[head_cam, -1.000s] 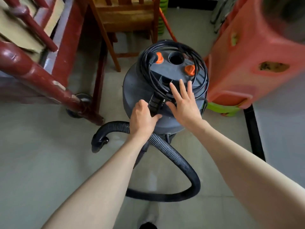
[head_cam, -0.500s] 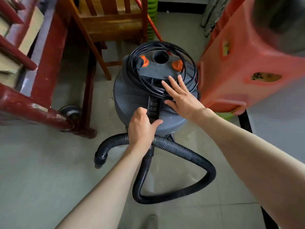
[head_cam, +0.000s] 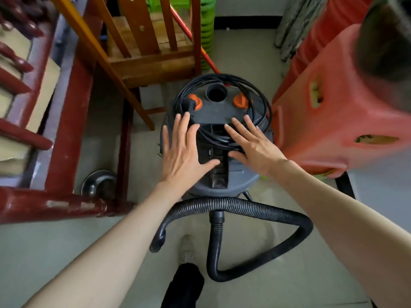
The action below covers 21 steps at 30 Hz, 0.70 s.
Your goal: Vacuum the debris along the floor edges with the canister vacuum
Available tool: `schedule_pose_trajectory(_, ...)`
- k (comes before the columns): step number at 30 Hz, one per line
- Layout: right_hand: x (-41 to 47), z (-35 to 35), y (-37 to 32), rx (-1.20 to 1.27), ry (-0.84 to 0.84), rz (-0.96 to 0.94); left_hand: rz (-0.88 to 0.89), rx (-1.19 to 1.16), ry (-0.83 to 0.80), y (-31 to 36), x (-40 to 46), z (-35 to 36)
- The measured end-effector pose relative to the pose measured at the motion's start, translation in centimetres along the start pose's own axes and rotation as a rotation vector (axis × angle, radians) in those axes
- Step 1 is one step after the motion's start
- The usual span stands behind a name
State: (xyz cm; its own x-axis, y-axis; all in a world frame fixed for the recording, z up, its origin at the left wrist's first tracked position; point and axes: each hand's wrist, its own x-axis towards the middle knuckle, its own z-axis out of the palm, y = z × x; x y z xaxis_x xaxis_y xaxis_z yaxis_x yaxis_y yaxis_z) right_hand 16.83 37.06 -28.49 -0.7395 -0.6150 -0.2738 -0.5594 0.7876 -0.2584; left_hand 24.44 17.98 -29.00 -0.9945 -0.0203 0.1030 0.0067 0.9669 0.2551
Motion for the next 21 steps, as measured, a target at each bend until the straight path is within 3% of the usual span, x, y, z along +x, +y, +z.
schedule_pose_trajectory(4,2.1,-0.8,0.9,0.035,-0.017,-0.002,0.166,0.059,-0.108,-0.9,5.7,-1.5)
schedule_pose_trajectory(8,4.3,-2.1,1.7,0.009,-0.06,0.019,0.101,0.112,-0.313,-1.7,8.8,-0.6)
schedule_pose_trajectory(21,9.4,-6.7,4.0,-0.153,-0.223,0.046,-0.003,0.13,-0.471,-1.2,14.5,-0.9)
